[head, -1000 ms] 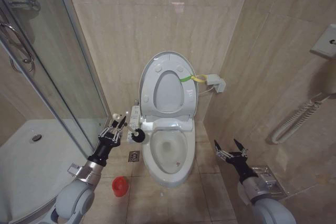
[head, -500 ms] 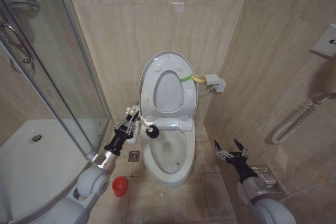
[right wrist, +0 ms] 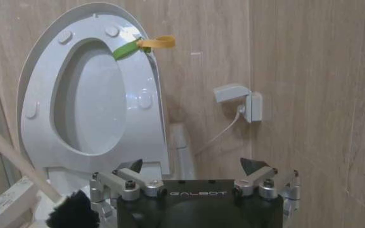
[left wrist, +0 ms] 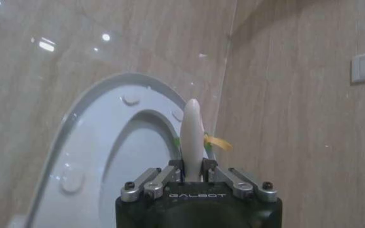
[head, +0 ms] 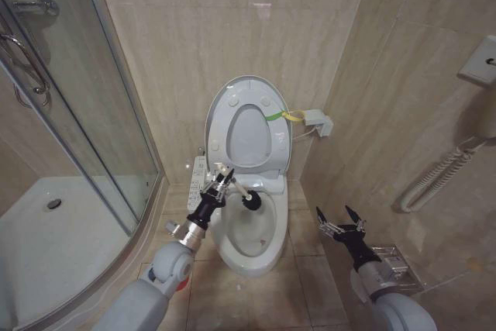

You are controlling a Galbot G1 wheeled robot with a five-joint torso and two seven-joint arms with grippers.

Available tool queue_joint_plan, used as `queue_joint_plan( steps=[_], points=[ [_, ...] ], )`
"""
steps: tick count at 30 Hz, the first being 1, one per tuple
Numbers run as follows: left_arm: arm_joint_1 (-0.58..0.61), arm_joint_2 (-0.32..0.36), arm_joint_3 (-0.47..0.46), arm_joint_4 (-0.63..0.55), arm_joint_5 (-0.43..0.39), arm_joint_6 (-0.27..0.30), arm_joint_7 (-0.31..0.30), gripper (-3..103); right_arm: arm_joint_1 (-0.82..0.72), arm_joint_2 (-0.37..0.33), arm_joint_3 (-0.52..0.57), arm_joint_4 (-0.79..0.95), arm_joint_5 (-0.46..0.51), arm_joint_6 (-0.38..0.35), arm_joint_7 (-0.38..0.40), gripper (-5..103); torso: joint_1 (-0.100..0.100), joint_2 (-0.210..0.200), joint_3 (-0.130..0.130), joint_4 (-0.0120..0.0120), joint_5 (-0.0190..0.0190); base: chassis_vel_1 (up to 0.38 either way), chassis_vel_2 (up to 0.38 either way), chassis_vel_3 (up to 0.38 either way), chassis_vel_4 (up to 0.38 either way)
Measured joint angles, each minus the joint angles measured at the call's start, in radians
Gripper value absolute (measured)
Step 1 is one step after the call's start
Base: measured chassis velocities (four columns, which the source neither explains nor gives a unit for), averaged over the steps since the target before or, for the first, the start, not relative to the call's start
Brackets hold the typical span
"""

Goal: Open the toilet lid, clean the toilet bowl with a toilet brush, close the toilet lid, and flush.

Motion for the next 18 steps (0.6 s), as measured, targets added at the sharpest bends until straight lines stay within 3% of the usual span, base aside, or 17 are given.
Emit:
queue_joint_plan(
  steps=[18],
  points=[
    [-0.087, -0.103, 0.096, 0.237, 0.037, -0.068, 0.035, 19, 0.0, 0.0, 0.0, 0.0, 0.0, 0.0, 0.0, 100, 0.0, 0.0, 0.0, 0.0001, -0.0001, 0.0, 0.0, 0.0, 0.0]
  ],
)
